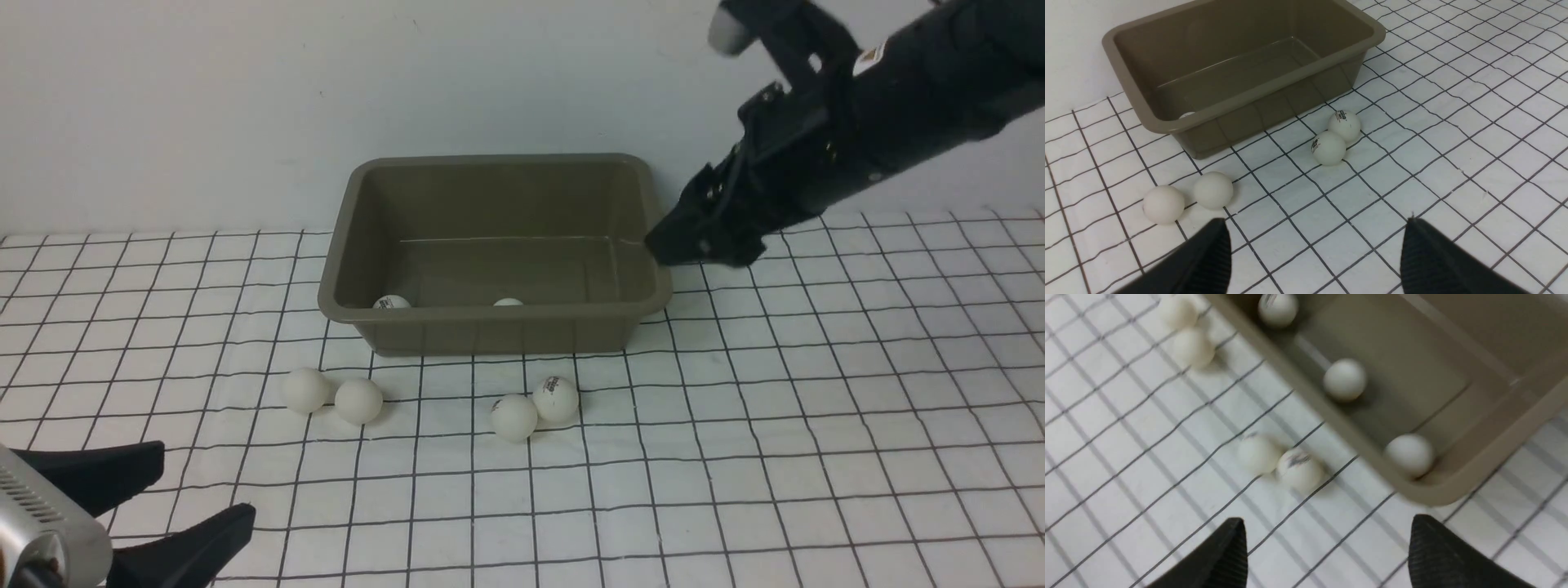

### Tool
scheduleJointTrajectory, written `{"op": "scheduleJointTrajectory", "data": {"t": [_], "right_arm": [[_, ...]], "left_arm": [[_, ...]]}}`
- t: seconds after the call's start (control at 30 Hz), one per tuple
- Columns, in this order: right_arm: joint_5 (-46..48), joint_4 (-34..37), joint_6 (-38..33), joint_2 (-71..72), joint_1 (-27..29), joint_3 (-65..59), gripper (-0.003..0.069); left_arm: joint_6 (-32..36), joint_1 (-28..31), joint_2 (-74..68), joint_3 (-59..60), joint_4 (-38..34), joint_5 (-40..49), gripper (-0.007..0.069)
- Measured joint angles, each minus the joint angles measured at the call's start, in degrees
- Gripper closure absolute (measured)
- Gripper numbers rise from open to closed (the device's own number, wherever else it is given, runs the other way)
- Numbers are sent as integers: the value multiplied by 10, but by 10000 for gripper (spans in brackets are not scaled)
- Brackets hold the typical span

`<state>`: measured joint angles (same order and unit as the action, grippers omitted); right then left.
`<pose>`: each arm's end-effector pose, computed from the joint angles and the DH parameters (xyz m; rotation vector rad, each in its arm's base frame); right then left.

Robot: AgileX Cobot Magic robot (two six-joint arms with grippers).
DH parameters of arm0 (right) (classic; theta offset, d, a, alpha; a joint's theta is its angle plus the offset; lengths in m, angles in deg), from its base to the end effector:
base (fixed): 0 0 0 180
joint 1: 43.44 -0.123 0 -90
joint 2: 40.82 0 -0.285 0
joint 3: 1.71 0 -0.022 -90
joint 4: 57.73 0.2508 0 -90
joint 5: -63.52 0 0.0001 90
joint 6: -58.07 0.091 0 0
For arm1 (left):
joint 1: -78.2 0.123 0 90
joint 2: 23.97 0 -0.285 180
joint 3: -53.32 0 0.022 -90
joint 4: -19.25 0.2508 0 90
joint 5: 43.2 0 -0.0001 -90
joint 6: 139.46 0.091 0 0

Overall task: Put the table tennis balls into the box on the white checkered tablecloth.
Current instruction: 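Reach for and grasp a ping pong ball on the table beside the basket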

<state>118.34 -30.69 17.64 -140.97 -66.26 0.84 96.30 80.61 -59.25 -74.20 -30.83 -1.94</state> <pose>0.3047 0.1649 0.3195 -1.1431 2.2962 0.4860 0.0887 -0.0424 0.2835 0.5201 1.9238 -0.3589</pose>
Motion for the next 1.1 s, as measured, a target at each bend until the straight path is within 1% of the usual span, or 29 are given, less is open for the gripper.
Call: {"op": "scheduleJointTrajectory", "data": {"t": [0.1,0.27,0.33,0.43,0.73,0.87,1.1], "right_arm": [[-66,0,33,-7,-49,-53,181],[-137,-5,126,-54,-104,-66,181],[-165,-14,185,-84,-118,-66,181],[-185,-35,263,-115,-124,-66,181],[-230,-104,380,-149,-124,-66,181],[-255,-116,413,-161,-124,-66,181],[-285,-110,423,-189,-124,-66,189]], "left_arm": [[0,0,0,0,0,0,122],[0,0,0,0,0,3,122],[0,0,0,0,0,6,122],[0,0,0,0,0,7,122],[0,0,0,0,0,10,122],[0,0,0,0,0,10,122],[0,0,0,0,0,10,122]]}}
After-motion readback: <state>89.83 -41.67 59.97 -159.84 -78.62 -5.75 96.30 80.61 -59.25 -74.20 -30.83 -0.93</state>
